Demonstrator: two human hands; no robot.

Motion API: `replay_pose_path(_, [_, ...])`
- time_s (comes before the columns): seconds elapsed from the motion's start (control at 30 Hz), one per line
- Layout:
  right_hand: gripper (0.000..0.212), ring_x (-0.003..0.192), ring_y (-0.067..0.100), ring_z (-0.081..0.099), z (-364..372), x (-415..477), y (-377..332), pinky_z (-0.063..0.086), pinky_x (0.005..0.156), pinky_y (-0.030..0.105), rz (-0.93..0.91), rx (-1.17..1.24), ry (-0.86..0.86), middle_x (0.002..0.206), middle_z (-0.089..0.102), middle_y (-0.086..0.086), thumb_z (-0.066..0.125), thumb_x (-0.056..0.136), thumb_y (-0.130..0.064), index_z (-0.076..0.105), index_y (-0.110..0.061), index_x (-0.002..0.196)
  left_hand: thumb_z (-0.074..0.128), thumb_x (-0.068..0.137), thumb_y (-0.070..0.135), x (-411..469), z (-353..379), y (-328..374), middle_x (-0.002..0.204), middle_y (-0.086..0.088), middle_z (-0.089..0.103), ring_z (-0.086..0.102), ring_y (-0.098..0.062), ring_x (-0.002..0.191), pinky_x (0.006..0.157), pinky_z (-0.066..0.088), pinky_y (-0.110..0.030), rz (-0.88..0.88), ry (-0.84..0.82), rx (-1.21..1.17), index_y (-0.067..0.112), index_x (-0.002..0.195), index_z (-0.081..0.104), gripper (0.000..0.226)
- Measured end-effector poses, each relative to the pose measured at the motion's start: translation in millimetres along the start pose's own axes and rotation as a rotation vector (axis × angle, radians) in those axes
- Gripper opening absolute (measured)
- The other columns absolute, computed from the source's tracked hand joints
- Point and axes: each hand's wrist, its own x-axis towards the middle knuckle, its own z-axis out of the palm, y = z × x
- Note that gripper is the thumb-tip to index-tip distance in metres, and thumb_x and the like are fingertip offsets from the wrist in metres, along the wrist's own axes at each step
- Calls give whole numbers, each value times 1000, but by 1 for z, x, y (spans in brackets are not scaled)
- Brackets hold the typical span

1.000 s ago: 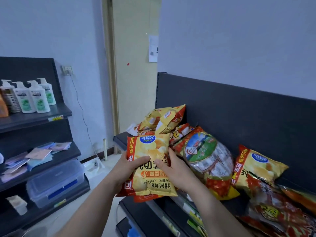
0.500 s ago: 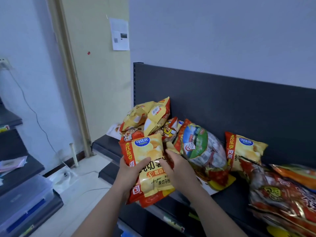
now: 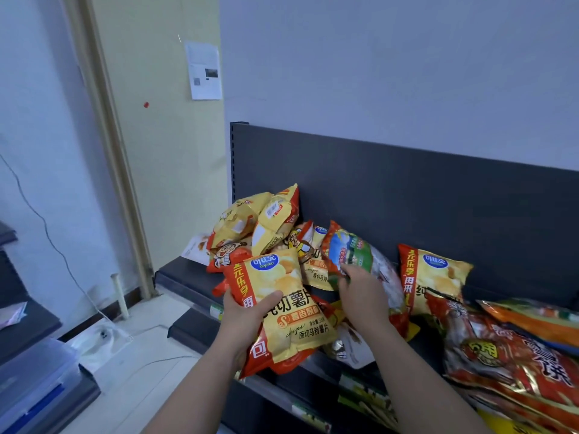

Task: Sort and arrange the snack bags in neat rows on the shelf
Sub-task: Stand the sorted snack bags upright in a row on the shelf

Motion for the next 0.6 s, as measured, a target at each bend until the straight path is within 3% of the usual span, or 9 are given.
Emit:
replay_pose_path(0.1, [28, 83, 21, 58, -13, 7, 8, 39, 64, 29, -9, 7, 98, 92, 67, 1, 43, 99, -17, 68, -14, 111, 88, 68, 24, 2, 21, -5, 111, -8, 68, 72, -31, 88, 79, 58, -54, 1, 29, -37, 32, 140, 29, 94])
replay_pose_path(0.23, [24, 64, 18, 46, -35, 18, 21, 23, 49, 26, -7, 25, 200, 63, 45, -8, 44, 98, -17, 60, -14, 80, 83, 75, 30, 7, 56, -14, 117, -8, 62, 67, -34, 98, 88, 53, -57, -43, 62, -81, 36, 147, 8, 104])
replay_pose_path(0.3, [26, 61, 18, 46, -46, 22, 28, 24, 49, 28, -17, 56, 212, 62, 44, -6, 45, 98, -17, 48, -18, 72, 85, 66, 46, 10, 72, -16, 128, -10, 55, 61, -35, 106, 91, 51, -58, -77, 91, -70, 39, 148, -3, 120])
replay_pose_path(0.4, [28, 56, 13, 44, -58, 23, 36, 25, 48, 27, -54, 86, 204, 60, 45, -5, 45, 97, -16, 47, -15, 69, 81, 42, 68, 19, 93, -21, 139, -14, 43, 54, -39, 115, 95, 46, -61, -138, 127, 5, 45, 144, -18, 144])
replay_pose_path(0.53, [25, 61, 18, 49, -62, 19, 42, 30, 53, 30, -70, 80, 162, 63, 49, -3, 46, 97, -17, 52, -14, 73, 78, 71, 56, 17, 114, -14, 148, -23, 33, 45, -43, 125, 104, 39, -57, -143, 190, 109, 32, 148, -23, 130])
replay_pose_path(0.6, [23, 64, 20, 52, -62, 16, 43, 37, 54, 32, -72, 81, 155, 66, 52, -1, 46, 98, -18, 53, -14, 76, 79, 71, 54, 18, 116, -11, 149, -22, 31, 43, -43, 128, 104, 39, -54, -135, 194, 107, 29, 150, -22, 130])
